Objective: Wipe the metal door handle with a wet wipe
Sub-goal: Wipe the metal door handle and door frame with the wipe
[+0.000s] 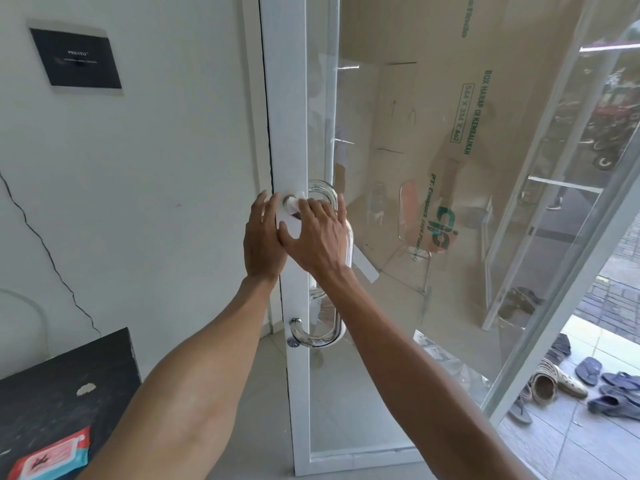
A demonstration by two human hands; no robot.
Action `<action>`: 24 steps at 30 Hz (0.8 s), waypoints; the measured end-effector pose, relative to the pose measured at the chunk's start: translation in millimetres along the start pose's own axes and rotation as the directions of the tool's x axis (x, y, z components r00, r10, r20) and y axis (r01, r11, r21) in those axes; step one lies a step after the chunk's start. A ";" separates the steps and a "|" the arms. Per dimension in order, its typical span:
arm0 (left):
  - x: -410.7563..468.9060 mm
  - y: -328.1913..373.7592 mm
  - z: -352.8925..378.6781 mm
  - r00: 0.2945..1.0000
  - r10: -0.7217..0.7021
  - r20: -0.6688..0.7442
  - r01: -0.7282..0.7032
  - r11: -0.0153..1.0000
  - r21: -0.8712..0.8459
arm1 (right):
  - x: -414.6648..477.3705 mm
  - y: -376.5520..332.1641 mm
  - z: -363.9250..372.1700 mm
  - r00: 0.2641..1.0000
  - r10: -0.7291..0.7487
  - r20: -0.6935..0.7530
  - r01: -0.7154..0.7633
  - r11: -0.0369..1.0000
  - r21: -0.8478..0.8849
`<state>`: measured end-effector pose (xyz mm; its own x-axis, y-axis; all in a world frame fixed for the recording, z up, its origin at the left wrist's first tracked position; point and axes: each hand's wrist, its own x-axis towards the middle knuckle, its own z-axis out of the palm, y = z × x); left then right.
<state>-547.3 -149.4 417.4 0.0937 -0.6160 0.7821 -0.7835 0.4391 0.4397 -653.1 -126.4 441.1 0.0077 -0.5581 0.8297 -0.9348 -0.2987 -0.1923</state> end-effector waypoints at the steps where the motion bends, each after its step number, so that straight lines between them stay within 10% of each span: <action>1: -0.6 -1.5 -1.4 1.000 -0.010 -0.005 0.010 1.000 0.003 | 3.7 -3.9 1.2 1.000 -0.001 0.029 0.001 1.000 -0.021; 24: -20.4 -56.6 -39.5 0.994 -0.107 -0.016 0.108 0.991 0.077 | 24.6 -46.3 23.2 0.903 -0.109 0.415 0.321 0.813 -0.485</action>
<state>-480.5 -135.9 394.1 0.1866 -0.6491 0.7375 -0.8140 0.3181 0.4860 -601.4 -144.3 458.2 0.2568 -0.7928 0.5528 -0.9301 -0.0473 0.3643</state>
